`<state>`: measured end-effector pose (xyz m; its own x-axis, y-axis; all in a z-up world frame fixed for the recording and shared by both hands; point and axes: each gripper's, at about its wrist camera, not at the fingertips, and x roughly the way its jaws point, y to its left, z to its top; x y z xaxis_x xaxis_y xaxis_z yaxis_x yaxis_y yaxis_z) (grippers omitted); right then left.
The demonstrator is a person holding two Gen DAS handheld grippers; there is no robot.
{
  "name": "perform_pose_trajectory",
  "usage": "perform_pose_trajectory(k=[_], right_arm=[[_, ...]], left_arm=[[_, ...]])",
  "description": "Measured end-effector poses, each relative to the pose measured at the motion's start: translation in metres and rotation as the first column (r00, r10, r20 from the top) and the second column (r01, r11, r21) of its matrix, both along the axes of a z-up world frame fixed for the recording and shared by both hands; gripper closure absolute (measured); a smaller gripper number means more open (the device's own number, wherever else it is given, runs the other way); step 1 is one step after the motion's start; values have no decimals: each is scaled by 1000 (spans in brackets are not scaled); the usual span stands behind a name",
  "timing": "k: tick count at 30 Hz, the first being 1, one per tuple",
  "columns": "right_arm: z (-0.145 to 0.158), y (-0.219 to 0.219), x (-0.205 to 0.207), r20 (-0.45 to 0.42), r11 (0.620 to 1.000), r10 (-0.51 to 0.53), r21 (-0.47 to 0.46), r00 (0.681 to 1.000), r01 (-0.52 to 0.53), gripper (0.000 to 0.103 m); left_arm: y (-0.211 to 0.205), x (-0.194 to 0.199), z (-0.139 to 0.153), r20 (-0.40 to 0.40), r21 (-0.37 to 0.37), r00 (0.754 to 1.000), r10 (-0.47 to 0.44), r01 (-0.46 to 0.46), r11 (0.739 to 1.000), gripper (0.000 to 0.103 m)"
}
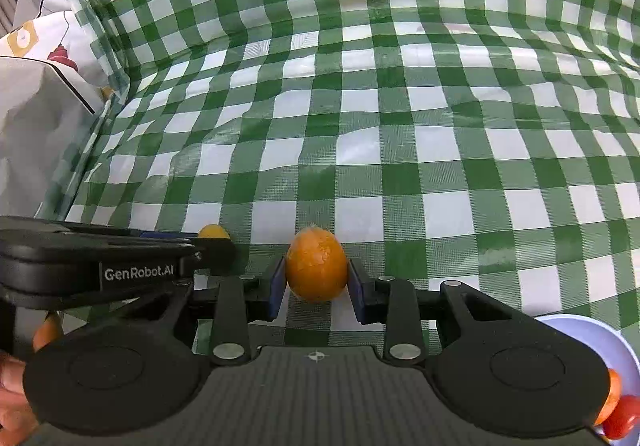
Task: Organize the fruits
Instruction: 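Grasp a small yellow fruit with the left tool while the right tool grasps an orange, then carry the yellow fruit and orange over the blue plate with both tools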
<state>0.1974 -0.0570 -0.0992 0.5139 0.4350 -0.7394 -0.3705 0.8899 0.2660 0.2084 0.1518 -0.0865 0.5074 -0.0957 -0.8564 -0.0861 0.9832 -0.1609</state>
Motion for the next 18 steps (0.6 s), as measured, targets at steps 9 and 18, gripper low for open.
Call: perform_pose_trajectory(k=[9, 18], right_arm=[[10, -9, -4, 38, 1000, -10, -8, 999, 10, 68], [36, -28, -25, 128, 999, -19, 29, 992, 15, 68]], left_arm=[[-5, 1, 15, 41, 43, 999, -8, 6, 999, 77], [-8, -19, 48, 148, 62, 988, 42, -52, 997, 77]])
